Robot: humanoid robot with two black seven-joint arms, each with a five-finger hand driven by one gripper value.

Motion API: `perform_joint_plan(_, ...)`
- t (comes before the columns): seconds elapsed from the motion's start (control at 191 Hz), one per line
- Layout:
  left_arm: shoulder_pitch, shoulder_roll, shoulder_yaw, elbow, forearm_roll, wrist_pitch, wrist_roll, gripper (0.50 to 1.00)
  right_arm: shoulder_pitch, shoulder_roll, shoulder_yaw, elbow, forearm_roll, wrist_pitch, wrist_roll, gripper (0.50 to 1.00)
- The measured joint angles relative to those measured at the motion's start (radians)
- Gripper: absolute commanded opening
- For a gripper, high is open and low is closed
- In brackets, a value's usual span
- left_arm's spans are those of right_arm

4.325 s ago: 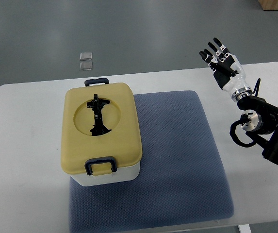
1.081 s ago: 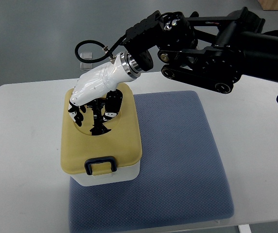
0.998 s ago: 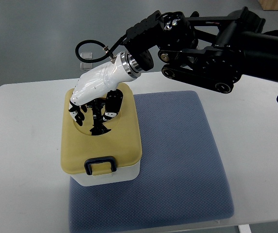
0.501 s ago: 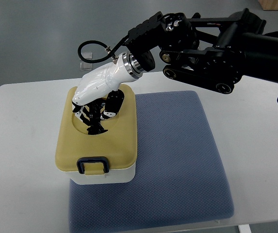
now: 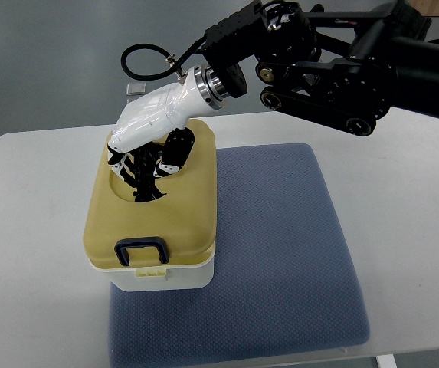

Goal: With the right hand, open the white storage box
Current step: 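Lift the yellow lid off the box and carry it onto the mat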

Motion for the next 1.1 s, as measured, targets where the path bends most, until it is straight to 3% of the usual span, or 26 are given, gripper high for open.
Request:
perform_joint_plan(0.449,0.0,0.0,-0.001,0.0,0.0,0.0,0.0,1.0,-0.027,-0.187,0.111,-0.005,0.003,-0.008,0.0,0.5)
perform_joint_plan(0.825,0.0,0.0,0.0,0.0,0.0,0.0,0.0,1.0,-0.162,-0.4,0.136,-0.005,0.003,-0.127,0.0,0.5)
perform_joint_plan(1.102,0.0,0.0,0.0,0.0,0.0,0.0,0.0,1.0,-0.285,-0.498,0.132,-0.005,0.002,-0.204,0.0,0.5)
